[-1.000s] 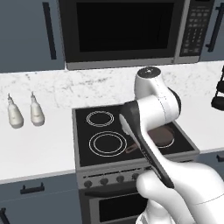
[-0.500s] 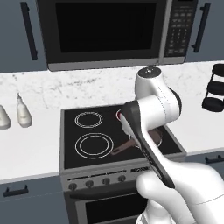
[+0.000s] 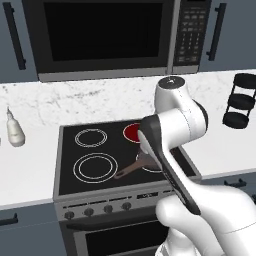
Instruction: Turn off the rear right burner of the stove.
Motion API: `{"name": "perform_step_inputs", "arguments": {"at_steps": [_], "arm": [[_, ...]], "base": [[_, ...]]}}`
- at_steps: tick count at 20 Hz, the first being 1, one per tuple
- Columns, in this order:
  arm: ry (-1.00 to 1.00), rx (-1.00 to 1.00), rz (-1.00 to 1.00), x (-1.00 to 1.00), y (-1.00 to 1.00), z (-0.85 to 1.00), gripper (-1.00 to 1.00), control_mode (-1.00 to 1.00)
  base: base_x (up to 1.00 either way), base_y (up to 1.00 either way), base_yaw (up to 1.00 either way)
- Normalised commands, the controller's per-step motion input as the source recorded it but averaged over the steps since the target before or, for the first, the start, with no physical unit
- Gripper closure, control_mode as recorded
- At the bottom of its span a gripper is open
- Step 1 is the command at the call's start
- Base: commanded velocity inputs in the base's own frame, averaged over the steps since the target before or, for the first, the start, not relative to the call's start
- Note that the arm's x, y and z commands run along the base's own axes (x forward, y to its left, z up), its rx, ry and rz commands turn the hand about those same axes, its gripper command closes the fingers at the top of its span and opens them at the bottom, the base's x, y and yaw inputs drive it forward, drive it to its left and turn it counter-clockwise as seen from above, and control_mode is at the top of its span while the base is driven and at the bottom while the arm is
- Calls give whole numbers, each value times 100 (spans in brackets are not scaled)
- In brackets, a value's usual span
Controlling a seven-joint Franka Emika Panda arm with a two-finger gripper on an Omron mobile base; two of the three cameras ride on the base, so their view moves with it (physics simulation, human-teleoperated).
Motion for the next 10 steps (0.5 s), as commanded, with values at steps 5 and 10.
{"name": "perform_step_inputs", "arguments": {"at_steps": [5,10], "arm": [[-1,0,0,0,0,-6,-100,-100],[0,-5,1,-15,16,-24,-100,-100]], "base": [[0,-2,0],[0,0,0]]}}
